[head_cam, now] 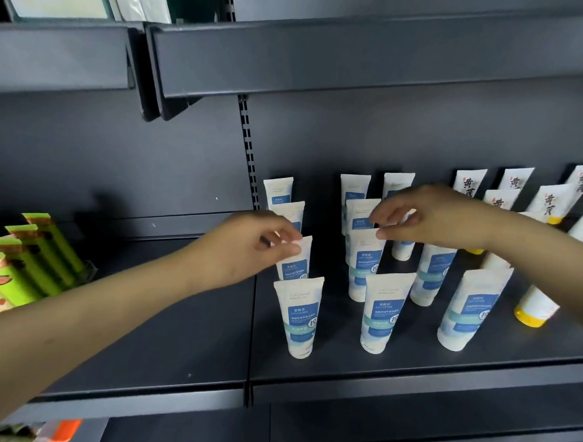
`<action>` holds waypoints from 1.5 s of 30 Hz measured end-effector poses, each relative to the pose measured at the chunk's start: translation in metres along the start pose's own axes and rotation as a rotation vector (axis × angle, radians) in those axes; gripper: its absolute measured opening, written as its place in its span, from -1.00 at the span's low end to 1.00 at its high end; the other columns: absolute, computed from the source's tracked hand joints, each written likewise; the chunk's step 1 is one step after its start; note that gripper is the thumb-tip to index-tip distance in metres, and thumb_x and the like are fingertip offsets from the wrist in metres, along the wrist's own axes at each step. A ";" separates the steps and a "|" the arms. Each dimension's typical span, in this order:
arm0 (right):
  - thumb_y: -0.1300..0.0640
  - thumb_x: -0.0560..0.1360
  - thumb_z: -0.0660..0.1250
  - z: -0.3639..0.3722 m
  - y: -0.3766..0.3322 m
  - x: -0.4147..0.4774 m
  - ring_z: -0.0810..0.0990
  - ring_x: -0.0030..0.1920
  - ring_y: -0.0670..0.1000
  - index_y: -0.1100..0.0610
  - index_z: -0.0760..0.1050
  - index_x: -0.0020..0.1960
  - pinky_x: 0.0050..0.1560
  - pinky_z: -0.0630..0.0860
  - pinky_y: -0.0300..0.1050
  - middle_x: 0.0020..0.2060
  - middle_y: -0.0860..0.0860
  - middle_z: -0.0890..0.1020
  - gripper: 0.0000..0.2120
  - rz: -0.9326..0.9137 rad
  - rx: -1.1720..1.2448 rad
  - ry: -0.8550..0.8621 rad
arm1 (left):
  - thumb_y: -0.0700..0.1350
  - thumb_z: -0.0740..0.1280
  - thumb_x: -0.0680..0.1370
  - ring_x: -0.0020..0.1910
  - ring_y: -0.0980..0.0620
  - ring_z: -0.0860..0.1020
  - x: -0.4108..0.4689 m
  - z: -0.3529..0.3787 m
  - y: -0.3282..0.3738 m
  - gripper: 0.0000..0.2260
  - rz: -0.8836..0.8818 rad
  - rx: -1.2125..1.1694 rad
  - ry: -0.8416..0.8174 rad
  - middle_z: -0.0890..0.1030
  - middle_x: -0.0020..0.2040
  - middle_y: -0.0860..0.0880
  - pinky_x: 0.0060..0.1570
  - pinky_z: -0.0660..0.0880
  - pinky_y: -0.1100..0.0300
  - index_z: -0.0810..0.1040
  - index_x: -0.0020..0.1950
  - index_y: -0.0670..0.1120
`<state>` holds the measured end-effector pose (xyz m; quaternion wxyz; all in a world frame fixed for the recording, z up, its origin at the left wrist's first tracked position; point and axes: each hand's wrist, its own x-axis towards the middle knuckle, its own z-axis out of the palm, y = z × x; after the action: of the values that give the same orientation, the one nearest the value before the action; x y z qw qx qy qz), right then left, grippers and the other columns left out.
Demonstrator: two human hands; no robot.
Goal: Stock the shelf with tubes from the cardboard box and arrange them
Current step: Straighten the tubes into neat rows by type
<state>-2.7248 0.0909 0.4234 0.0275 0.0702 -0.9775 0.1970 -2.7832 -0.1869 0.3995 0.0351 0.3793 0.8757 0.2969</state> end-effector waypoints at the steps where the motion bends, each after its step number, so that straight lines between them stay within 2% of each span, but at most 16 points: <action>1: 0.04 0.45 0.43 0.002 0.003 0.007 0.55 -0.03 -0.13 -0.01 0.57 0.13 0.08 0.48 -0.23 0.04 -0.13 0.61 -0.74 -0.006 -0.073 0.009 | 0.02 0.37 0.50 0.01 0.21 0.55 0.007 -0.003 -0.006 -0.80 0.003 0.052 0.038 0.58 0.06 0.15 0.09 0.48 0.33 0.59 0.11 0.06; 3: 0.04 0.46 0.41 0.008 0.008 0.018 0.48 0.05 -0.10 -0.01 0.50 0.25 0.09 0.38 -0.25 0.17 -0.09 0.53 -0.63 -0.005 -0.188 -0.040 | 0.03 0.38 0.50 0.11 0.16 0.49 0.020 -0.005 -0.017 -0.71 -0.049 0.153 0.018 0.52 0.16 0.12 0.20 0.43 0.25 0.54 0.21 0.06; 5: 0.05 0.46 0.42 0.015 0.012 0.027 0.49 0.11 -0.07 -0.01 0.45 0.29 0.10 0.39 -0.24 0.20 -0.08 0.52 -0.58 0.028 -0.185 -0.113 | 0.01 0.40 0.49 0.13 0.13 0.49 0.029 -0.002 -0.023 -0.65 -0.143 0.156 -0.070 0.52 0.18 0.09 0.21 0.42 0.22 0.51 0.26 0.03; 7: 0.10 0.47 0.40 0.021 0.014 0.034 0.53 0.10 -0.04 0.02 0.48 0.26 0.10 0.44 -0.19 0.16 -0.03 0.57 -0.63 0.036 -0.174 -0.146 | -0.02 0.41 0.49 0.03 0.12 0.53 0.034 0.004 -0.024 -0.66 -0.185 0.144 -0.149 0.57 0.16 0.05 0.08 0.44 0.28 0.52 0.25 -0.01; 9: 0.12 0.50 0.36 0.024 0.014 0.037 0.52 0.07 -0.06 0.08 0.51 0.23 0.05 0.41 -0.23 0.14 -0.01 0.59 -0.70 0.035 -0.192 -0.148 | -0.05 0.38 0.51 -0.05 0.14 0.50 0.037 0.011 -0.024 -0.72 -0.172 0.187 -0.191 0.58 0.17 0.03 -0.02 0.39 0.31 0.55 0.21 -0.05; 12: 0.12 0.51 0.34 0.026 0.017 0.039 0.53 0.08 -0.04 0.12 0.56 0.18 0.03 0.38 -0.24 0.13 0.00 0.60 -0.75 0.044 -0.208 -0.119 | -0.07 0.34 0.54 -0.05 0.16 0.44 0.039 0.017 -0.023 -0.77 -0.180 0.180 -0.182 0.57 0.20 0.01 0.00 0.35 0.31 0.57 0.18 -0.06; 19: 0.13 0.50 0.37 0.024 0.029 0.037 0.53 0.10 -0.04 0.12 0.59 0.16 0.03 0.35 -0.26 0.14 0.00 0.61 -0.76 0.057 -0.186 -0.088 | -0.07 0.37 0.53 -0.03 0.16 0.44 0.044 0.023 -0.023 -0.80 -0.221 0.108 -0.125 0.57 0.19 0.04 0.05 0.36 0.29 0.60 0.14 -0.03; 27: 0.14 0.49 0.38 0.024 0.032 0.036 0.55 0.10 -0.03 0.12 0.59 0.14 0.14 0.44 -0.18 0.12 0.00 0.61 -0.77 0.033 -0.145 -0.098 | -0.05 0.35 0.54 -0.02 0.15 0.46 0.046 0.019 -0.024 -0.78 -0.214 0.129 -0.198 0.56 0.20 0.05 0.03 0.36 0.29 0.58 0.17 -0.01; 31: 0.12 0.49 0.38 0.022 0.033 0.036 0.55 0.07 -0.06 0.10 0.59 0.13 0.08 0.43 -0.23 0.09 -0.03 0.62 -0.77 0.016 -0.153 -0.126 | -0.03 0.35 0.54 -0.01 0.15 0.49 0.045 0.018 -0.023 -0.75 -0.217 0.118 -0.208 0.57 0.18 0.06 0.05 0.38 0.29 0.57 0.20 -0.01; 34: 0.08 0.46 0.42 0.012 0.032 0.036 0.59 -0.03 -0.12 0.07 0.60 0.08 -0.02 0.47 -0.32 -0.04 -0.08 0.65 -0.80 0.022 -0.074 -0.122 | 0.02 0.36 0.52 -0.01 0.16 0.53 0.045 0.009 -0.020 -0.73 -0.203 0.098 -0.153 0.59 0.10 0.09 -0.02 0.42 0.36 0.56 0.21 0.02; 36: 0.06 0.43 0.44 0.002 0.034 0.041 0.62 -0.06 -0.11 0.04 0.61 0.01 0.05 0.51 -0.25 -0.08 -0.07 0.67 -0.83 0.025 0.023 -0.055 | 0.00 0.38 0.51 -0.03 0.16 0.55 0.048 -0.002 -0.020 -0.74 -0.179 0.059 -0.031 0.60 0.05 0.09 -0.03 0.44 0.36 0.58 0.18 0.01; 40: 0.12 0.43 0.45 -0.008 0.042 0.062 0.61 -0.11 -0.04 0.04 0.62 -0.08 0.01 0.49 -0.20 -0.11 0.02 0.68 -0.92 -0.026 0.008 0.067 | -0.09 0.42 0.48 -0.03 0.07 0.59 0.069 -0.016 -0.028 -0.78 -0.080 0.079 0.157 0.63 0.02 0.02 0.09 0.52 0.15 0.61 0.11 -0.07; 42: 0.12 0.43 0.45 -0.009 0.047 0.073 0.57 -0.07 -0.03 0.07 0.61 0.04 -0.01 0.43 -0.22 -0.04 0.02 0.64 -0.81 -0.024 -0.036 0.048 | -0.10 0.44 0.47 0.00 0.04 0.58 0.081 -0.016 -0.032 -0.73 -0.090 0.104 0.145 0.62 0.07 -0.01 0.11 0.51 0.12 0.59 0.16 -0.08; 45: 0.12 0.44 0.45 -0.003 0.054 0.086 0.52 -0.02 -0.05 0.10 0.55 0.19 0.01 0.36 -0.25 0.06 0.01 0.60 -0.66 0.001 -0.106 -0.037 | -0.08 0.44 0.47 0.04 0.07 0.54 0.093 -0.010 -0.038 -0.64 -0.159 0.144 0.018 0.59 0.15 0.00 0.12 0.44 0.24 0.53 0.25 -0.07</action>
<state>-2.8180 0.1304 0.4124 0.0131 0.0719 -0.9869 0.1436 -2.8765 -0.1487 0.4018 0.0235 0.3073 0.9224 0.2330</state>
